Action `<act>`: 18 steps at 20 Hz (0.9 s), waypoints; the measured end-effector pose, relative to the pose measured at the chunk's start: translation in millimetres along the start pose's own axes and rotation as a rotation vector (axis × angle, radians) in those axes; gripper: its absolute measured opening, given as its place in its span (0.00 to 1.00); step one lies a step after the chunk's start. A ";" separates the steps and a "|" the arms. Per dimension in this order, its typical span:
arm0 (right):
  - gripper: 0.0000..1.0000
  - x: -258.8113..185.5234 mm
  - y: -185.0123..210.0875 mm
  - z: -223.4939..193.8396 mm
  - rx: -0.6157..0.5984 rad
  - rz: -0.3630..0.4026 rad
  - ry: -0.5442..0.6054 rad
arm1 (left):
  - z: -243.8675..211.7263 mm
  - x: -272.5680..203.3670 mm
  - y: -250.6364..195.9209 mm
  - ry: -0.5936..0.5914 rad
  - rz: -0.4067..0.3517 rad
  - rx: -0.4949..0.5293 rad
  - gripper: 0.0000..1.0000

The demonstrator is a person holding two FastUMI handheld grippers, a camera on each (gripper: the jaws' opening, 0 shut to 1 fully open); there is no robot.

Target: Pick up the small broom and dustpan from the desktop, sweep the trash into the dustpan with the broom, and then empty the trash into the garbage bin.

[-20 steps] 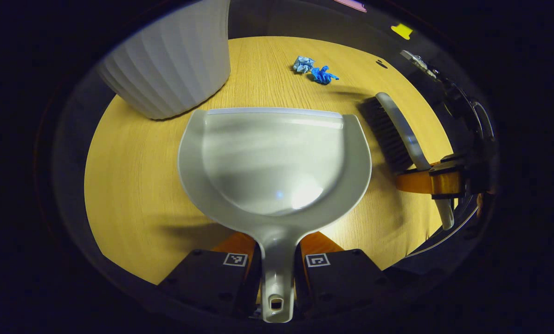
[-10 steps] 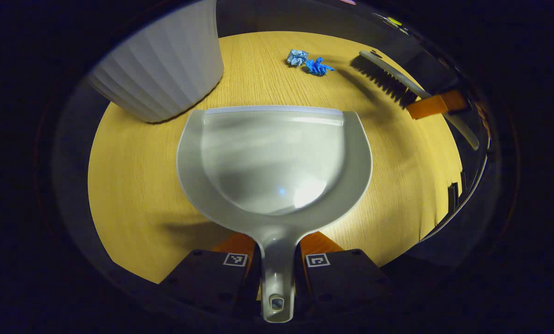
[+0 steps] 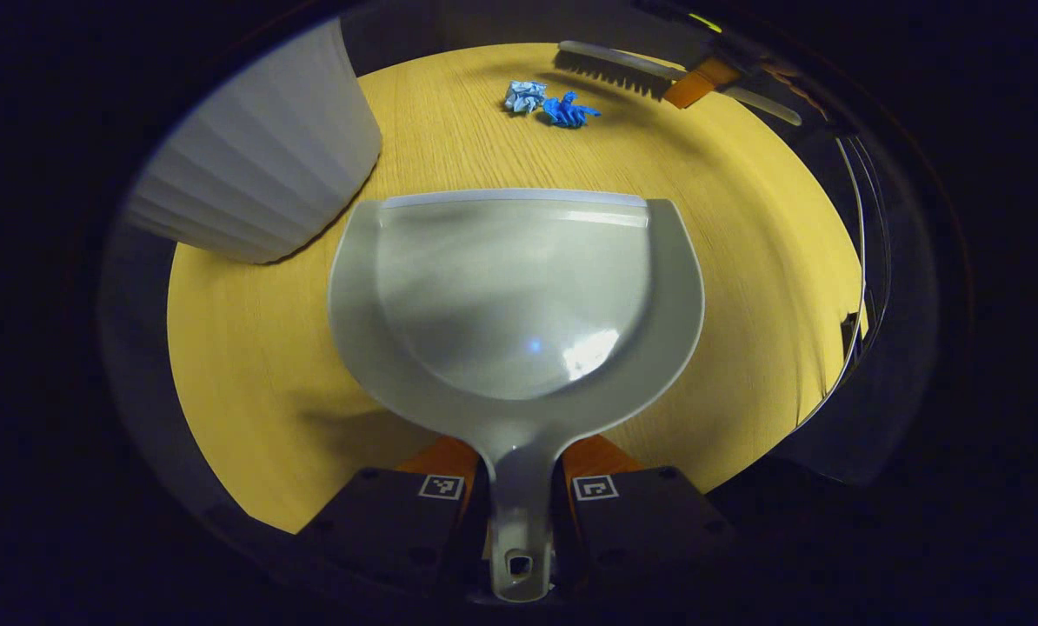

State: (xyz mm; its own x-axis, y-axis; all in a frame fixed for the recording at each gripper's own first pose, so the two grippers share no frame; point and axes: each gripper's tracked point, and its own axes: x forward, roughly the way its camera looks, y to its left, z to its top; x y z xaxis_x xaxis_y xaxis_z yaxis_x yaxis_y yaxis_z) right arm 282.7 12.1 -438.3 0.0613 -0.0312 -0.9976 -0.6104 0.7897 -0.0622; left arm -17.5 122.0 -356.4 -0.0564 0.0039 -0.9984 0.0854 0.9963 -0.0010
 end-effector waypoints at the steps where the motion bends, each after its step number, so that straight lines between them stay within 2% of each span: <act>1: 0.27 5.7 1.5 9.9 -0.012 0.014 -0.007 | 2.1 0.6 -0.3 0.005 0.001 0.007 0.29; 3: 0.27 17.0 3.4 20.0 -0.064 0.018 -0.002 | 3.1 0.5 0.2 0.014 0.003 0.011 0.29; 7: 0.27 22.7 37.3 17.2 -0.203 0.102 0.009 | 2.9 1.0 0.3 0.005 -0.003 0.017 0.28; 9: 0.27 20.1 50.1 5.7 -0.292 0.093 0.013 | 1.9 2.6 5.6 -0.006 0.021 0.068 0.29; 12: 0.27 6.1 94.8 -23.5 -0.361 0.220 0.024 | 2.6 6.6 3.6 -0.046 -0.010 0.111 0.29; 15: 0.27 -18.4 123.2 -54.5 -0.408 0.358 0.056 | 3.1 6.4 6.5 -0.087 -0.029 0.133 0.29; 17: 0.32 -36.8 120.8 -65.7 -0.429 0.437 0.061 | -4.7 8.6 4.7 -0.091 -0.045 0.143 0.28; 18: 0.28 -27.2 110.9 -57.3 -0.427 0.449 0.059 | -8.8 8.8 3.8 -0.097 -0.056 0.157 0.29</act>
State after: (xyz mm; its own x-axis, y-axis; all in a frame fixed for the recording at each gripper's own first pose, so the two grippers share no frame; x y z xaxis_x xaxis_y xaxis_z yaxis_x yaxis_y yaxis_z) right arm 168.2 65.5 -419.8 -0.3107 0.2033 -0.9285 -0.8293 0.4194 0.3693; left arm -26.4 126.5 -364.8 0.0300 -0.0675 -0.9973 0.2396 0.9691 -0.0584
